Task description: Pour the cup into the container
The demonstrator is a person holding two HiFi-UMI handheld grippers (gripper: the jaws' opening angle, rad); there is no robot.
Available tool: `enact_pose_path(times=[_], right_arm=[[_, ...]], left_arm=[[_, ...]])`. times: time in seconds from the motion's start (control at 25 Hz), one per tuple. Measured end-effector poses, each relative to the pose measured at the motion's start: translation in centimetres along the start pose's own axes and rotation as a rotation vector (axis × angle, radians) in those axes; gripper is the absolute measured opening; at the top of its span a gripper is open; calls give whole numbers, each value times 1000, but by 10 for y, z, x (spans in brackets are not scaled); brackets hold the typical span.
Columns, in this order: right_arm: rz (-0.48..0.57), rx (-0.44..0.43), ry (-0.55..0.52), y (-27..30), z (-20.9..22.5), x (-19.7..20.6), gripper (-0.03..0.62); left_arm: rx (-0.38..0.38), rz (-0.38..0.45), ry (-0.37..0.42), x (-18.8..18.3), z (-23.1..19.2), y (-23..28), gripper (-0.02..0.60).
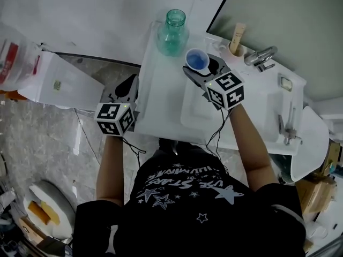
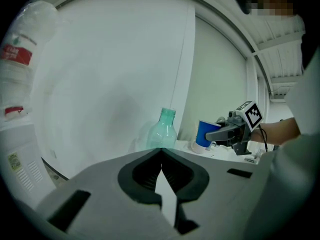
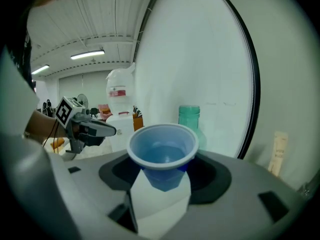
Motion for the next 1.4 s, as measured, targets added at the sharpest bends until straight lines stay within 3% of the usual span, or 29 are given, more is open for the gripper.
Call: enact_pose_path(times=[0.56, 0.84, 1.4], right_arm=[[-14, 38, 23, 11, 41, -59, 279], [-50, 71, -6, 24, 62, -87, 279], [-162, 180, -200, 61, 88, -119, 279]], left_arm=[[108, 40, 50, -52, 1, 47, 9], [96, 42, 58, -69, -16, 67, 9], [90, 52, 77, -102, -37, 106, 9]])
Point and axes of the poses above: the fingertips, and each gripper's own axes: y forward along the fingers, z to its right, x out of its underside, the point moved 6 cm from there along -y, backward along the fingers, and after that the axes turned 7 degrees about y, right-handed, at the moved point
